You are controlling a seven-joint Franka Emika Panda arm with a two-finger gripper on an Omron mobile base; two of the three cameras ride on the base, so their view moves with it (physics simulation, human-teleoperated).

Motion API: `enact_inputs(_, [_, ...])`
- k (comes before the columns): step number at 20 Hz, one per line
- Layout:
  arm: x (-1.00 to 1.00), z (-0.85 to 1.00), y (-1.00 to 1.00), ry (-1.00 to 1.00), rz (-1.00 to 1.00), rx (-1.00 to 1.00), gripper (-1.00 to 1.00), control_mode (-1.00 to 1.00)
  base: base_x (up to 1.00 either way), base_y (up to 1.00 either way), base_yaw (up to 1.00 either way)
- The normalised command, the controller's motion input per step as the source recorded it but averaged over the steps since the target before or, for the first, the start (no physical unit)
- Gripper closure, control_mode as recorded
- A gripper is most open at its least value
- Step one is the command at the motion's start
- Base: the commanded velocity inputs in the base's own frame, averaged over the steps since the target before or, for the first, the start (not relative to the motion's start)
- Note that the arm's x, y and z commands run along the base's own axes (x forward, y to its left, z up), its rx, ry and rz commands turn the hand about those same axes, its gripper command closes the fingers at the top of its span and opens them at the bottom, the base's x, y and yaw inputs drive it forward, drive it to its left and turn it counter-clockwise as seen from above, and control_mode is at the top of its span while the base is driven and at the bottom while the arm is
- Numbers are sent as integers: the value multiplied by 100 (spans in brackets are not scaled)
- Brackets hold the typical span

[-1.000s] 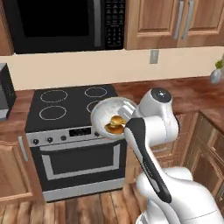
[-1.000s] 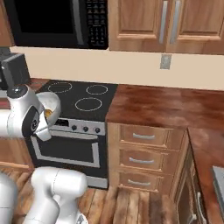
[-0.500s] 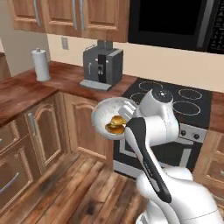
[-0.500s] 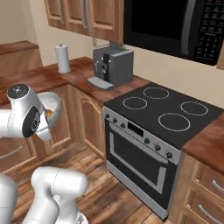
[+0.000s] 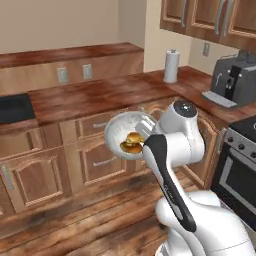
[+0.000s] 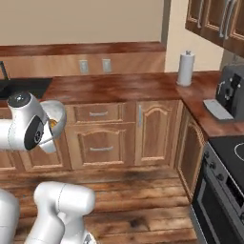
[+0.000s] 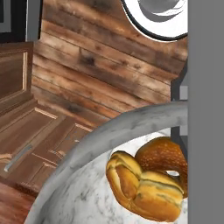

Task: Pick up the heated bread from the toaster oven and place it in the bowl. Then move the bread bowl to the dining counter.

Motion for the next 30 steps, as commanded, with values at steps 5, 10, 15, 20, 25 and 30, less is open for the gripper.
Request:
enact_inputs(5, [0, 0, 0, 0, 0, 0, 100, 100, 0, 75, 84])
enact_inputs(10, [0, 0, 0, 0, 0, 0, 100, 100, 1, 100, 67])
enact_inputs(15, [0, 0, 0, 0, 0, 0, 100, 100, 71, 100, 39])
enact_inputs(20, [0, 0, 0, 0, 0, 0, 100, 100, 99, 100, 25])
enact_inputs(25, [0, 0, 0, 0, 0, 0, 100, 100, 100, 100, 12])
enact_inputs(30, [0, 0, 0, 0, 0, 0, 100, 100, 100, 100, 6])
